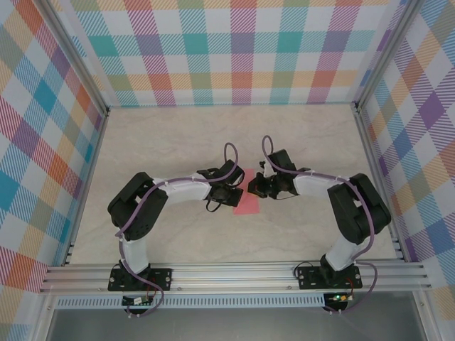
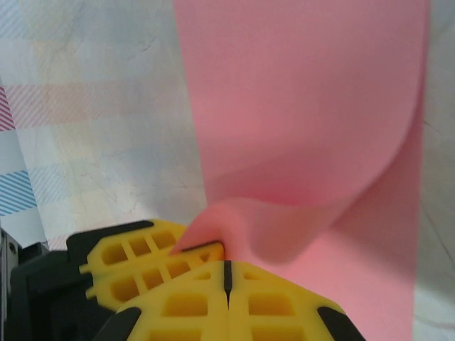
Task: Fold a paper plane with a square sheet of paper (fold left side to right side)
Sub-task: Fold the triangle a second time at the center of the table.
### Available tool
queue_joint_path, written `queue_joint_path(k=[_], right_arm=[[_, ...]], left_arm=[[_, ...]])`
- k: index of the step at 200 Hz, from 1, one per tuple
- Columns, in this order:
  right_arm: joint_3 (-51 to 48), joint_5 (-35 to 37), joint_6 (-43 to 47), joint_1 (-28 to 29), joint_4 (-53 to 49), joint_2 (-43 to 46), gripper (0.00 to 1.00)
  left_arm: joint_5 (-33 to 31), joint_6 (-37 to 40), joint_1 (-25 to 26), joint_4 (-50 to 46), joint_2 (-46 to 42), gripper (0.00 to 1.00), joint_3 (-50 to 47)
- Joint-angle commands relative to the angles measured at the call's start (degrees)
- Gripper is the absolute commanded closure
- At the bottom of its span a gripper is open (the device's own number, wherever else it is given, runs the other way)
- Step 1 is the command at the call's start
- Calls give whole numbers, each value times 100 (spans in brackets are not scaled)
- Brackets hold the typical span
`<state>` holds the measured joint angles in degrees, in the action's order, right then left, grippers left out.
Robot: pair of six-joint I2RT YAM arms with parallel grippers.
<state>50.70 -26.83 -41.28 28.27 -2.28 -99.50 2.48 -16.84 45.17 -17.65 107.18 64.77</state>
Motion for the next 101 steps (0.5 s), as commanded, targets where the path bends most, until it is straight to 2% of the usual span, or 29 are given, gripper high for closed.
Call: queue_joint_path(k=[1, 101], right_arm=[[212, -170, -39, 83, 187, -245, 96], [358, 383, 432, 100, -417, -570, 95]], left_arm=[[102, 67, -64, -45, 142, 100, 88], [119, 88, -35, -91, 147, 99, 123]])
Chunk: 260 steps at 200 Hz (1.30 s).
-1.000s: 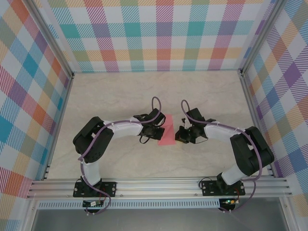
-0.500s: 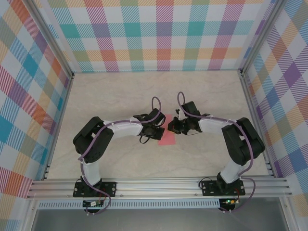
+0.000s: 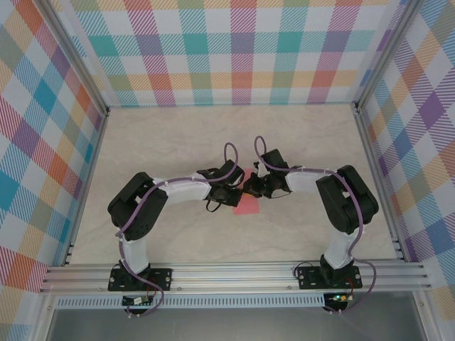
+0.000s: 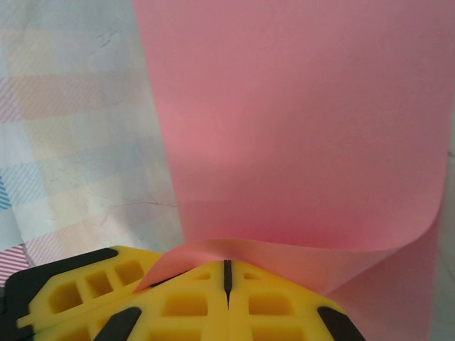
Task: Fold a paper plane with a square sheet of paper (fold left side to right side)
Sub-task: Fold the triangle a second time at the center of the table.
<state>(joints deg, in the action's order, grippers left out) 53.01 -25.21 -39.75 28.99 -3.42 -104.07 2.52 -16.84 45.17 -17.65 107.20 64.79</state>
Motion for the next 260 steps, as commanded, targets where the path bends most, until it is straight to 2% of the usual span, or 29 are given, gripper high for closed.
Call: queue_joint_path(k=[1, 49, 90, 132, 147, 175, 195, 260], right_arm=[[128, 224, 281, 27, -310, -113, 95], [113, 481, 440, 27, -590, -150, 95], [11, 574, 459, 29, -668, -197, 95], [-92, 588, 424, 30, -618, -174, 95], [-97, 588, 417, 27, -605, -159, 95], [-90, 570, 414, 37, -594, -149, 95], [-81, 574, 415, 36, -617, -135, 95], [-28, 579, 424, 62, -678, -155, 95]], left_arm=[[116, 91, -35, -90, 148, 99, 121], [114, 82, -27, -112, 94, 94, 129], [-67, 27, -36, -253, -246, 81, 105], [-163, -26, -88, -376, -1032, 65, -115], [45, -105, -93, -304, -1235, 63, -234], [1118, -354, -90, 455, -1329, 62, -569], [1636, -506, -95, 848, -1169, 62, -714], [2059, -597, -93, 1192, -536, 64, -630]])
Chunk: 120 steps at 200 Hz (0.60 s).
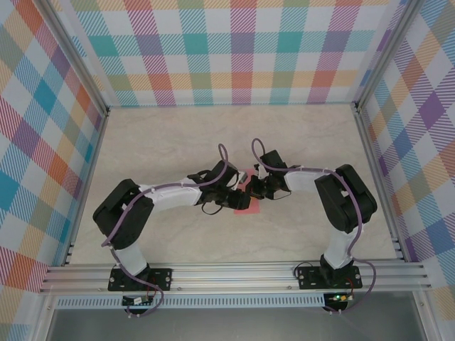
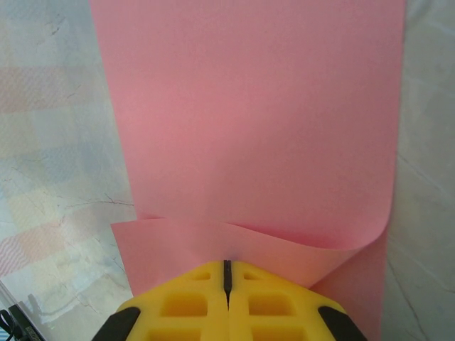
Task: Fold a paper plane with a square sheet of paper (fold left side to right side)
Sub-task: Fold the triangle a second time at the center of the table.
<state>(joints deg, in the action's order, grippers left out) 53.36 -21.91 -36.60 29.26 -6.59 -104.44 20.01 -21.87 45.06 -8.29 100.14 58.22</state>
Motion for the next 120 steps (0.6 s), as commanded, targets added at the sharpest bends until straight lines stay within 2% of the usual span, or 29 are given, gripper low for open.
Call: queue_joint_path(k=[1, 120], right_arm=[[-63, 249, 109, 36, -369, -119, 95], [-1, 352, 190, 47, -523, -110, 95]], left_arm=[[319, -96, -79, 257, 171, 63, 30], [-256, -28, -86, 72, 458, 68, -263]])
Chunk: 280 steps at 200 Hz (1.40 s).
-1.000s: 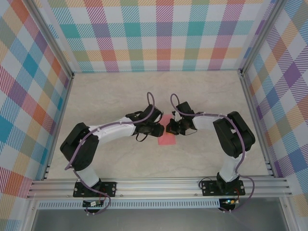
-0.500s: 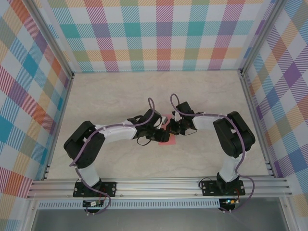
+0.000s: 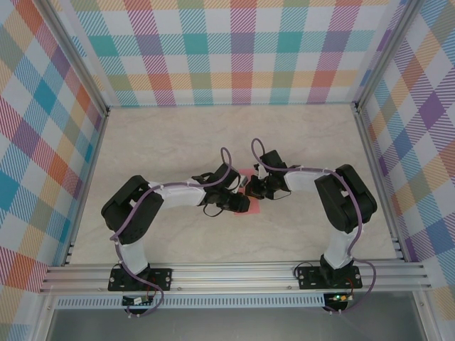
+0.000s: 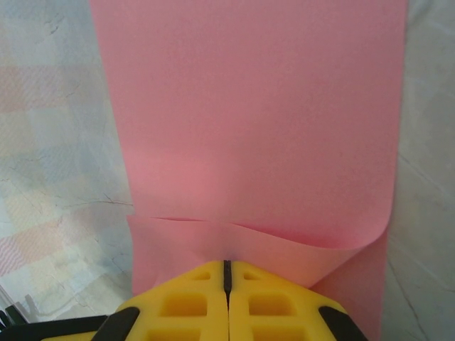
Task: Fold a paper plane with a square sheet of paper (fold left side to right side)
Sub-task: Fold the triangle a second time at the center of the table.
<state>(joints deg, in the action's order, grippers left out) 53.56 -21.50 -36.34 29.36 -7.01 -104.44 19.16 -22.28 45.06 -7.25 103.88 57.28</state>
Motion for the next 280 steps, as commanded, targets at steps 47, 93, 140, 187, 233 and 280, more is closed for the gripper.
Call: queue_joint_path(k=[47, 93, 140, 187, 233, 280], right_arm=[[4, 322, 210, 35, -547, -88, 95], [-44, 18, 335, -18, -357, 295, 99], [-234, -243, 492, 192, -273, 881, 100], [-396, -196, 190, 515, 37, 728, 99], [-208, -86, 203, 562, 52, 390, 99], [-146, 159, 208, 562, 33, 164, 99]], left_arm=[[-232, -51, -83, 22, 41, 71, -373], [-249, -96, -88, 50, -176, 90, -690], [-123, -163, -92, 288, -194, 99, -869], [-133, -188, -92, 372, -206, 100, -871], [-157, -187, -89, 344, -215, 100, -858], [-171, -208, -87, 354, -187, 100, -860]])
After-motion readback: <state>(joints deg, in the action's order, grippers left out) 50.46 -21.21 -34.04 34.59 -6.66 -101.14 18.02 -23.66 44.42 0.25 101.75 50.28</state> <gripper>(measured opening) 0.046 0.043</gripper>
